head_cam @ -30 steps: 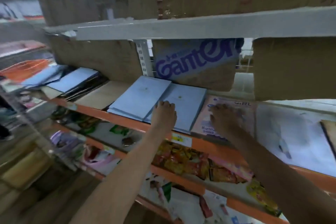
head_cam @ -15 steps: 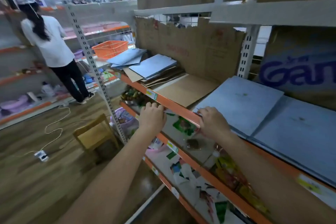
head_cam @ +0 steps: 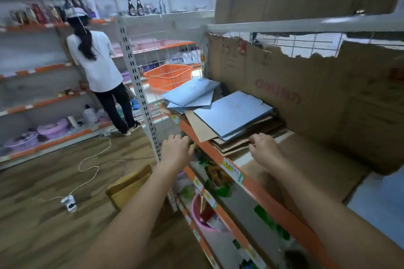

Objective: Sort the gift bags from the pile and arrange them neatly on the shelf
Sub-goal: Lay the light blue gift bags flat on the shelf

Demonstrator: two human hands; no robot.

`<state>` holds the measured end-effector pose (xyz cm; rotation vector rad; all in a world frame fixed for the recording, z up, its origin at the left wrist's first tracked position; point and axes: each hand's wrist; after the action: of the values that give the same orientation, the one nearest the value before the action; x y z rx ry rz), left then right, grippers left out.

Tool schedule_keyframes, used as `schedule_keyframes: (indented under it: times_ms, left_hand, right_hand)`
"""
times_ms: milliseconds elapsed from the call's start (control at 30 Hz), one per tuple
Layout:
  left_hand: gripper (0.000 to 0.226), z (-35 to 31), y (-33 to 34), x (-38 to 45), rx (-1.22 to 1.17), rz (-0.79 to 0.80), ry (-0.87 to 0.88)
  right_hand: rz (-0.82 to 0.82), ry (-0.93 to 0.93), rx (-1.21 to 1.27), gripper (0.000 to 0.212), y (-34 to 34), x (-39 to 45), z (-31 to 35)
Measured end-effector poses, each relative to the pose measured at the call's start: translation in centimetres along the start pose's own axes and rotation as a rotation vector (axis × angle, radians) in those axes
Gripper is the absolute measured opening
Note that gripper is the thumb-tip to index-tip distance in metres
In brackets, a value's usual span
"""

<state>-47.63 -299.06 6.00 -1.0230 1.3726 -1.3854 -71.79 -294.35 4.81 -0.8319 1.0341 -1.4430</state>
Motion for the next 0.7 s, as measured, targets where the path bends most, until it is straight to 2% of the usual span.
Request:
schedule_keyframes:
  times_ms: [200,367,467,567,700]
  left_hand:
    - [0.037,4.6,0.8,9.1,-0.035,0.010,-0.018]
    - [0.036,8.3,0.4,18.6,-0.089,-0.003,0.035]
    - [0.036,10.6,-0.1,25.2,-0.170,-0.014,0.086]
    - [0.041,12.2,-0.5,31.3,-0.256,0.016,0.094]
    - [0.053,14.4,-0.4,37.8,-0.284,0.067,0.094]
  right_hand:
    - [0.012,0.117,0.102,0.031,0.3,8.8,1.3]
    - [-0.052,0.296,0.118,0.039,1.4,13.7,1.1]
    - [-0.109,0.442,0.092,0.052,1.8,15.7,1.3]
    - [-0.161,0.594,0.180,0.060,1.3,17.1,2.8]
    - [-0.239,0.740,0.347,0.055,1.7,19.0,3.9]
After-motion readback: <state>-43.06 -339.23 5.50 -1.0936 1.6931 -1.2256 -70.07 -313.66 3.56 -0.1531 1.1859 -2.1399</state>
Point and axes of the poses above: each hand's wrist, its own x-axis towards the middle knuckle, its own y-axis out of the palm, z = x × y, and after that the axes turned 13 degrees about z, right-handed
